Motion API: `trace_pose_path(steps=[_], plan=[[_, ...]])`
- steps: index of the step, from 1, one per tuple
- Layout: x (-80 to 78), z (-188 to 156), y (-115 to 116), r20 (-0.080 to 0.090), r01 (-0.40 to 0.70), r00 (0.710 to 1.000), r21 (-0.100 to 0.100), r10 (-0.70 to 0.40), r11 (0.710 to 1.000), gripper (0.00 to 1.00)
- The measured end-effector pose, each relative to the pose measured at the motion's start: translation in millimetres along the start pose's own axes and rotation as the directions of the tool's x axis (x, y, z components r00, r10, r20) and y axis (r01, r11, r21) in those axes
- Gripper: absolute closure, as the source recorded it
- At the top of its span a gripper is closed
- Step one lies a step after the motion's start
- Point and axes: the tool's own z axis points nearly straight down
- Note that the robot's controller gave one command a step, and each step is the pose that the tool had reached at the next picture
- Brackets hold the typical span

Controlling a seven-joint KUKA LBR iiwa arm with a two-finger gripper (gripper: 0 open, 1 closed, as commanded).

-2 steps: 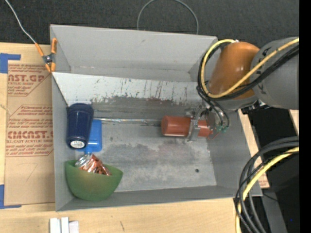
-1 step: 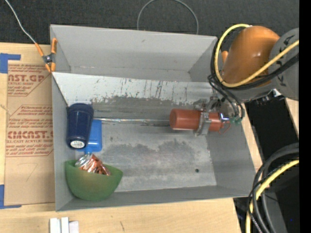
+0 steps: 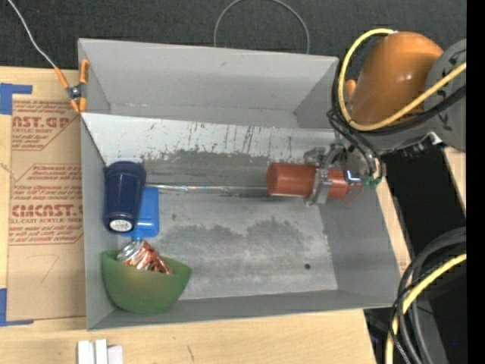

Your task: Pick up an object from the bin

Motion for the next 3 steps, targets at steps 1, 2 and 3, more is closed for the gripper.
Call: trace_pose_path(steps=[1, 2, 3], plan=[[57.4, 47, -13, -0.018, 0.118, 0.993, -0.004, -0.118, 0.993, 0.0], [54.5, 45, -12, -0.011, 0.117, 0.993, -0.002, -0.118, 0.993, 0.0], [103.6, 128, -10, -0.015, 0.09, 0.996, -0.004, -0.09, 0.996, 0.0]])
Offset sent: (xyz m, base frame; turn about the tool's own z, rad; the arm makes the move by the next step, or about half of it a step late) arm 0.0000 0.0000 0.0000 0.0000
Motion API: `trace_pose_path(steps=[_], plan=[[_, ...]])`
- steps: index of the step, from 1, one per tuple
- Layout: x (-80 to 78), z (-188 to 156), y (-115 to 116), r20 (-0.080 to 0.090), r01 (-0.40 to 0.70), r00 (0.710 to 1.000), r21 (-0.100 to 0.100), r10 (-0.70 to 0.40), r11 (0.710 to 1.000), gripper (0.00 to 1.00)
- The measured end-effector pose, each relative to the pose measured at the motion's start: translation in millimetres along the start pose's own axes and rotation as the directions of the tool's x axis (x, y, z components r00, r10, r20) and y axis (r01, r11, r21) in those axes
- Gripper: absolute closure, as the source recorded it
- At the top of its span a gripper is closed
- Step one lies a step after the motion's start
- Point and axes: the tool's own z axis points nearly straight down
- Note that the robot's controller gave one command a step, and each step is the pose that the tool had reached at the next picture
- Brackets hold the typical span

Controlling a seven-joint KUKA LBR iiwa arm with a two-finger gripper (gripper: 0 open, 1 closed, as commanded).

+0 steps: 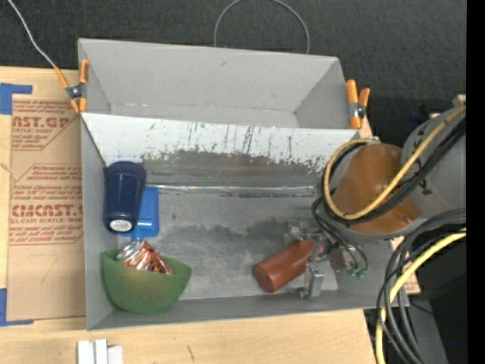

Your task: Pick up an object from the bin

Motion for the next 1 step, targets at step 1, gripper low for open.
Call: trace_pose_path(steps=[1], plan=[[-23.4, 6.6, 13.7, 0.004, 0.389, 0.921, 0.003, -0.389, 0.921, 1.0]])
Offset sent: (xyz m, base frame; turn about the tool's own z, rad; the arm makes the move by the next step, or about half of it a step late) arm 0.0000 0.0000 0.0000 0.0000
